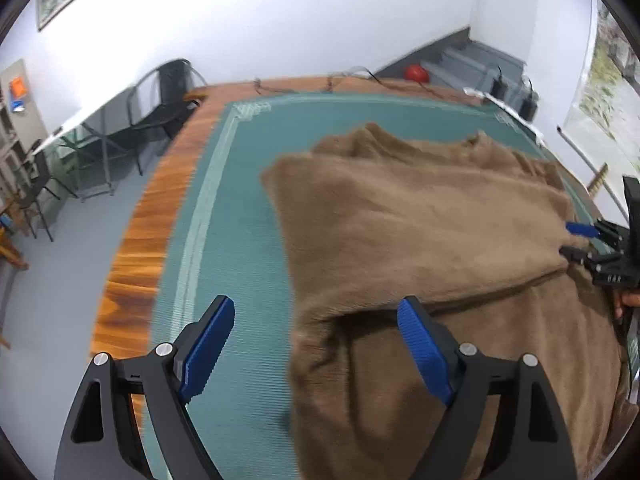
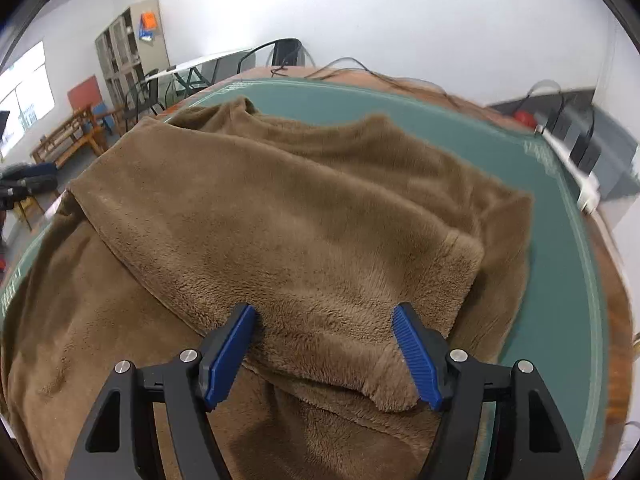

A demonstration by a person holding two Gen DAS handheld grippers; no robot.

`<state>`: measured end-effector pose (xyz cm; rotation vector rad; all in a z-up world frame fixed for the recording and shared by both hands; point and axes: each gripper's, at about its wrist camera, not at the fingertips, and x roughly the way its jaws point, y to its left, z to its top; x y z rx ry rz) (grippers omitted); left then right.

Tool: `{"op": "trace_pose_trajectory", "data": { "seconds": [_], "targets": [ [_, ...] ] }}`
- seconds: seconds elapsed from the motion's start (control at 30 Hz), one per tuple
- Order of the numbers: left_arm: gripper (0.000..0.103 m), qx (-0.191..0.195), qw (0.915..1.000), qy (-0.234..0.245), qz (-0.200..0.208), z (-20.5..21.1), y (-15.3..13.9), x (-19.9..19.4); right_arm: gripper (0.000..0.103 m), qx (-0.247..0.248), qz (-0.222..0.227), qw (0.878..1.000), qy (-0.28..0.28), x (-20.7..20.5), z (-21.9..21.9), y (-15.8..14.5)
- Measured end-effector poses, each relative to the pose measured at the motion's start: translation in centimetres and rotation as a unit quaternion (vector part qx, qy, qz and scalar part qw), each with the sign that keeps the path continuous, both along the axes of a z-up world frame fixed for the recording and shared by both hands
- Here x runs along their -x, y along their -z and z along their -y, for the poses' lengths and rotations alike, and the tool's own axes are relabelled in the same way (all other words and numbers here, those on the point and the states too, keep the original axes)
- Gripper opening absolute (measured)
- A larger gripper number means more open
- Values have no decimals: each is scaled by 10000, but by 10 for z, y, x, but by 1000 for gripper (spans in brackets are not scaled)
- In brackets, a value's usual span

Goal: Fold clothes

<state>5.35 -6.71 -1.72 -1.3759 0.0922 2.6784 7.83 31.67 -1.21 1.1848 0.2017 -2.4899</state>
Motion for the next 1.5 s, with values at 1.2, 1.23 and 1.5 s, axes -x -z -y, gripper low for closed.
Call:
{"op": "trace_pose_trajectory", "data": {
  "seconds": [1.2, 1.23, 1.5],
  "targets": [
    [87, 40, 9998, -41, -212, -8, -20, -165, 38, -1289, -641, 9805, -1339, -346, -16, -2],
    [87, 50, 9997, -62, -220, -8, -20, -168, 37, -1312, -634, 9801, -1345, -343, -12, 2],
    [87, 46, 9991, 247, -335, 6, -9, -222, 15, -1028, -1257, 9865, -225, -327, -29, -22]
  ]
}}
